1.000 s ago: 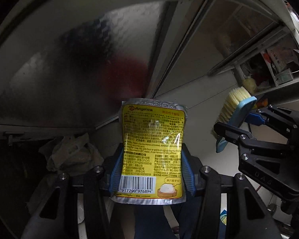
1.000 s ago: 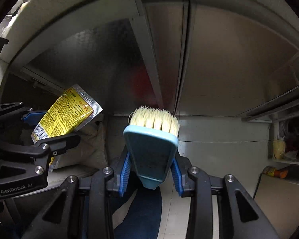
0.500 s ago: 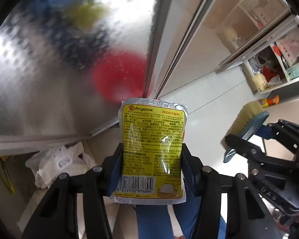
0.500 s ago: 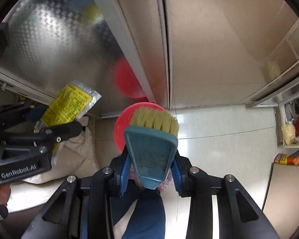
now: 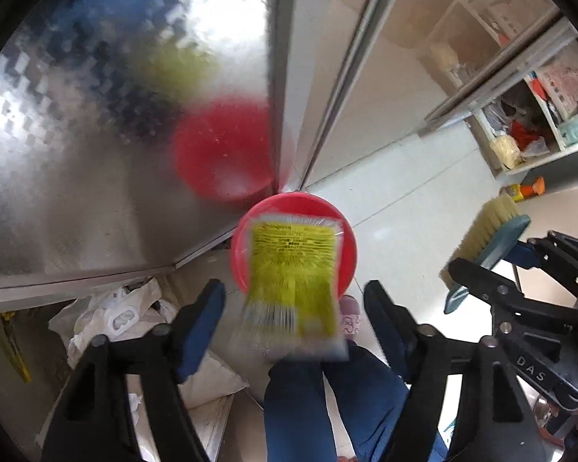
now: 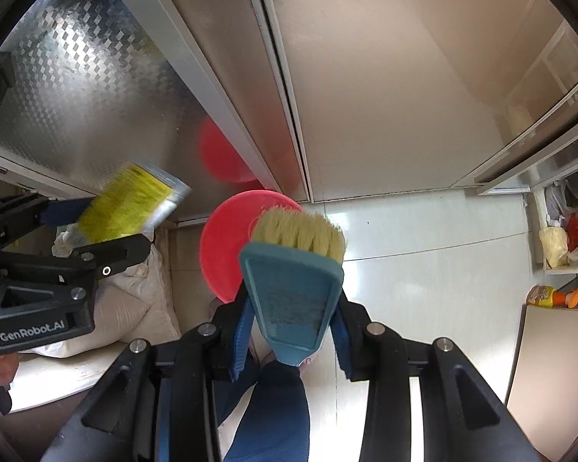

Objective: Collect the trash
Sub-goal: 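Open the left tool over the red bin while the right tool releases the brush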

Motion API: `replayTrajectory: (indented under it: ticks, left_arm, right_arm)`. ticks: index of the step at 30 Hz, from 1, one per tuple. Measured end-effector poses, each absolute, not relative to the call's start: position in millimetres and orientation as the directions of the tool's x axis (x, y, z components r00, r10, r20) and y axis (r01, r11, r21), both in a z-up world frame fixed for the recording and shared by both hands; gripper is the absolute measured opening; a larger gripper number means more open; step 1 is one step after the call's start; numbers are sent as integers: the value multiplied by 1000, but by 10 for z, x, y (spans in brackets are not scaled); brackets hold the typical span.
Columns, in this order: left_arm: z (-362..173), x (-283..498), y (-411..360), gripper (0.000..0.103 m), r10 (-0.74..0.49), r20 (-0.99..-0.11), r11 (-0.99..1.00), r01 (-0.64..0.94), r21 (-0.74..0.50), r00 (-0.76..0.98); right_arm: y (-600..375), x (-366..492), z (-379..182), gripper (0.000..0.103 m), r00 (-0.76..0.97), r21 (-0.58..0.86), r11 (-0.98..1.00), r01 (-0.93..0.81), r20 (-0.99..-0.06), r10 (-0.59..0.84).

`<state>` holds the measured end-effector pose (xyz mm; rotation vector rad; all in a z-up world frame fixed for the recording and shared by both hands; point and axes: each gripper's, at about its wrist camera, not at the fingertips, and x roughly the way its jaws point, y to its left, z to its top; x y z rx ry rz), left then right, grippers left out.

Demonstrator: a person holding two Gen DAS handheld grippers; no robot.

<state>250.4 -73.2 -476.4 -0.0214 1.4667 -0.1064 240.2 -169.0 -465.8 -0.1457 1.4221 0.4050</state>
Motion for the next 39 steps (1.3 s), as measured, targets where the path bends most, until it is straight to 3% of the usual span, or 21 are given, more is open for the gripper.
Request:
replayTrajectory:
  ticks: [11,25,28,33,39]
  left_arm:
    - [-4675,2494,-588,74,-123,-984,992,14,-122,130]
    - [-4651,2348,-361,87,-91,-989,994,-55,-98,114]
    - [-4648,2302,-283,95,-92,-989,991,-82,-102,115]
    - [-4677,2217,-69,95,-133,-985,974,-170,-150,108]
    - [-4686,2153,-2,95,-81,-992,979,-180,-98,100]
  right_arm:
    - [-1655,2404,-4642,35,97,150,918,-367,-975,198]
    - [-1427,2514,-4635,35,61,176,862,-475,-971,232]
    - [-1356,2539,-4645,35,54,176,847,-502,-971,234]
    - [-1245,2557,-4702,35,38,180,820,-543,-971,238]
    - [-1140,2540,-4773,34,15,182,784,-593,-972,236]
